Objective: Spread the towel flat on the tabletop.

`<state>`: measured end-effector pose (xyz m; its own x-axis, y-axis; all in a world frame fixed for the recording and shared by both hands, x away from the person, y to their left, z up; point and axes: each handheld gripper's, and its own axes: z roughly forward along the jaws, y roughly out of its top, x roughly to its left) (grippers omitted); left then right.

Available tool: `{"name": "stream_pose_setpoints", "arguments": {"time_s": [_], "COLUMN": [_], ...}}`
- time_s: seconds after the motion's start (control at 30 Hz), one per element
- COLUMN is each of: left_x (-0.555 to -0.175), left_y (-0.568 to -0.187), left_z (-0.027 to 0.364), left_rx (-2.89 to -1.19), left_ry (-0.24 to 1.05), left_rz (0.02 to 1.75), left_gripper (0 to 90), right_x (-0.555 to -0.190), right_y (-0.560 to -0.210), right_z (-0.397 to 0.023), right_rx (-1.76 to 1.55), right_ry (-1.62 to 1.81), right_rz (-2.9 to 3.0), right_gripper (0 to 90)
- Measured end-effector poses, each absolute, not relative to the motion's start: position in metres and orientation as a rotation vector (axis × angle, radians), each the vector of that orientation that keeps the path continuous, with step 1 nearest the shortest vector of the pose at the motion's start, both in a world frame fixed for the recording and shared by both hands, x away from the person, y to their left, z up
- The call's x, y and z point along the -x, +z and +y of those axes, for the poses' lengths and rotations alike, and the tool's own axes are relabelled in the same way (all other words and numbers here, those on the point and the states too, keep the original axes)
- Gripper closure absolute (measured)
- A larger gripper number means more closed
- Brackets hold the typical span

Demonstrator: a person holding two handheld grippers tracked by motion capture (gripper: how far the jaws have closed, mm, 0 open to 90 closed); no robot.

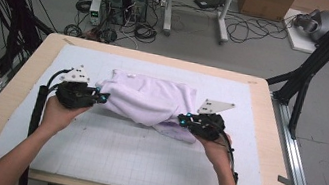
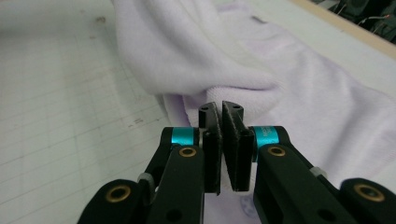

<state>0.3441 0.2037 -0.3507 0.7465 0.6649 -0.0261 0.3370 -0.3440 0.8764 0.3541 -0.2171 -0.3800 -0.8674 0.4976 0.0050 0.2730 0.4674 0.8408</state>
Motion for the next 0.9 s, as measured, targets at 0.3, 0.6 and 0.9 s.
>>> {"name": "stream_pose_setpoints", "arguments": {"time_s": [0.3, 0.6, 0.9], "left_x": [-0.324, -0.374, -0.378], "left_y": [-0.321, -0.374, -0.379], "left_z": [0.215, 0.190, 0.201], "left_rx": [-1.910, -2.050, -2.040], "left_ry": [0.429, 0.427, 0.427], "left_rz": [0.716, 0.871, 0.899], "left_gripper": [82.2, 81.3, 63.6], "right_x": [-0.331, -0.375, -0.381], "right_y": [-0.345, -0.379, -0.397], "right_z": [-0.264, -0.254, -0.249], "right_rx": [-0.654, -0.827, -0.896], "right_ry": [1.346, 1.170, 1.188], "right_rz": [2.400, 2.454, 2.438], "right_gripper": [86.5, 85.7, 65.1]}}
